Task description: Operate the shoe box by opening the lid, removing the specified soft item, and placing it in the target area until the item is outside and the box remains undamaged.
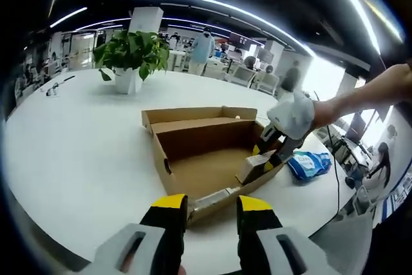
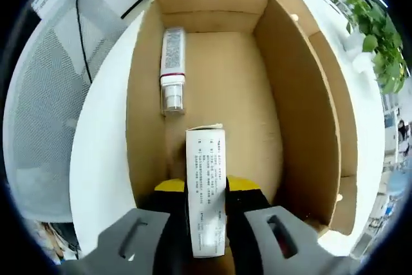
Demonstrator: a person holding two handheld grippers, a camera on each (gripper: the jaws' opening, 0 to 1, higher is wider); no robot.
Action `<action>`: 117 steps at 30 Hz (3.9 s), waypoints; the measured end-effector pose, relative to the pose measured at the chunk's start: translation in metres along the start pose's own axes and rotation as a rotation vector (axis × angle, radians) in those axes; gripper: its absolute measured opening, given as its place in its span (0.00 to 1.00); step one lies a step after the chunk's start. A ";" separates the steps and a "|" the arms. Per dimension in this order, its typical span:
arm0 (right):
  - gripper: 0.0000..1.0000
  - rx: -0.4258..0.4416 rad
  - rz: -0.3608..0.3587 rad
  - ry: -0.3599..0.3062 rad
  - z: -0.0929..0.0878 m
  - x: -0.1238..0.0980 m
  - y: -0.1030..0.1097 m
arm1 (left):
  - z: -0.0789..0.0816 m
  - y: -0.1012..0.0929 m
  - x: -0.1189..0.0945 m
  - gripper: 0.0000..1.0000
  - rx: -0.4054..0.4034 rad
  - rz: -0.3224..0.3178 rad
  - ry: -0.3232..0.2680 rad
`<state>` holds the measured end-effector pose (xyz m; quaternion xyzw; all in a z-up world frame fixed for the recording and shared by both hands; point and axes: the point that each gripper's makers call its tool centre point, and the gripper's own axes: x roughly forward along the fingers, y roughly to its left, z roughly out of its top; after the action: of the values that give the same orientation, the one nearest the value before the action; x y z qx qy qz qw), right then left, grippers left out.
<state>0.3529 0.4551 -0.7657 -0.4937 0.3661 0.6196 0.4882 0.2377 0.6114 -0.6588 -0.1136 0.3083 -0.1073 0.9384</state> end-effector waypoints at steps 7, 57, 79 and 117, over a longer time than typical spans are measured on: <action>0.18 0.065 -0.044 -0.043 0.002 -0.011 -0.012 | 0.003 0.001 0.000 0.31 0.009 -0.005 -0.002; 0.18 0.203 -0.327 -0.184 -0.037 -0.141 -0.036 | 0.018 -0.040 0.012 0.31 0.098 -0.101 0.005; 0.18 0.416 -0.381 -0.120 -0.159 -0.169 -0.001 | 0.015 -0.081 0.033 0.31 0.134 -0.173 0.034; 0.18 0.725 -0.414 -0.028 -0.337 -0.187 0.090 | 0.025 -0.153 0.079 0.31 0.217 -0.271 0.087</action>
<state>0.3583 0.0717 -0.6693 -0.3447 0.4468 0.3461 0.7495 0.2944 0.4479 -0.6401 -0.0475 0.3170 -0.2700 0.9080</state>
